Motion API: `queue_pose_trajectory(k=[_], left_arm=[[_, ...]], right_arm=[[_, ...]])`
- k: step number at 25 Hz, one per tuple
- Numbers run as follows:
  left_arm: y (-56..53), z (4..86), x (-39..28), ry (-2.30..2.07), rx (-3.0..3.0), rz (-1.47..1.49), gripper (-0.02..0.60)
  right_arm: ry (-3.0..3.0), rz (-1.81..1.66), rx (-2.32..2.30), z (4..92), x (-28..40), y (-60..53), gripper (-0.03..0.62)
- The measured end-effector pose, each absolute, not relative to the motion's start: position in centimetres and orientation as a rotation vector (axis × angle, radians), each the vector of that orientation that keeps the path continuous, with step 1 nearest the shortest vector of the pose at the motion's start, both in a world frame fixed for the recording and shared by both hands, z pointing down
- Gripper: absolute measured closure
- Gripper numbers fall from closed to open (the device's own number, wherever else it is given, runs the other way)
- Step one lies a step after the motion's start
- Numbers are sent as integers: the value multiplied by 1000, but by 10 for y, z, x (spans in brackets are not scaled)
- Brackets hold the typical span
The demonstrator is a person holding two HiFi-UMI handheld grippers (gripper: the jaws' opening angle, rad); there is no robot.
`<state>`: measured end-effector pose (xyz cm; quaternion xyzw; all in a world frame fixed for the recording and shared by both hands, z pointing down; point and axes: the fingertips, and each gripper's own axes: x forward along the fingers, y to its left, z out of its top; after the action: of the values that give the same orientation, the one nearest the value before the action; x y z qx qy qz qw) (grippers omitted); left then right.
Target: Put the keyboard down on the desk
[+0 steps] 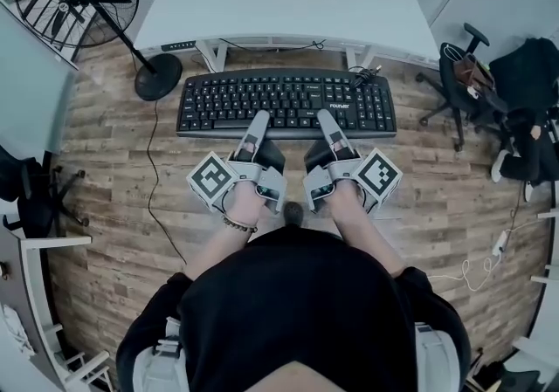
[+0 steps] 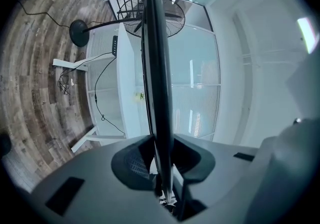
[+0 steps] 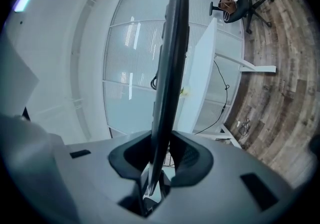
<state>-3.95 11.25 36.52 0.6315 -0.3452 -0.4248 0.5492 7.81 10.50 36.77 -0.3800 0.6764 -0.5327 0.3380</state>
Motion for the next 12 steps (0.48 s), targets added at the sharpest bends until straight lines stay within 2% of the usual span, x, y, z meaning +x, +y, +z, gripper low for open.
queue_pose_trajectory(k=[12], left_arm=[[66, 372, -22, -828, 1493, -1013, 486]], right_arm=[[1756, -1402, -960, 375, 95, 57, 499]])
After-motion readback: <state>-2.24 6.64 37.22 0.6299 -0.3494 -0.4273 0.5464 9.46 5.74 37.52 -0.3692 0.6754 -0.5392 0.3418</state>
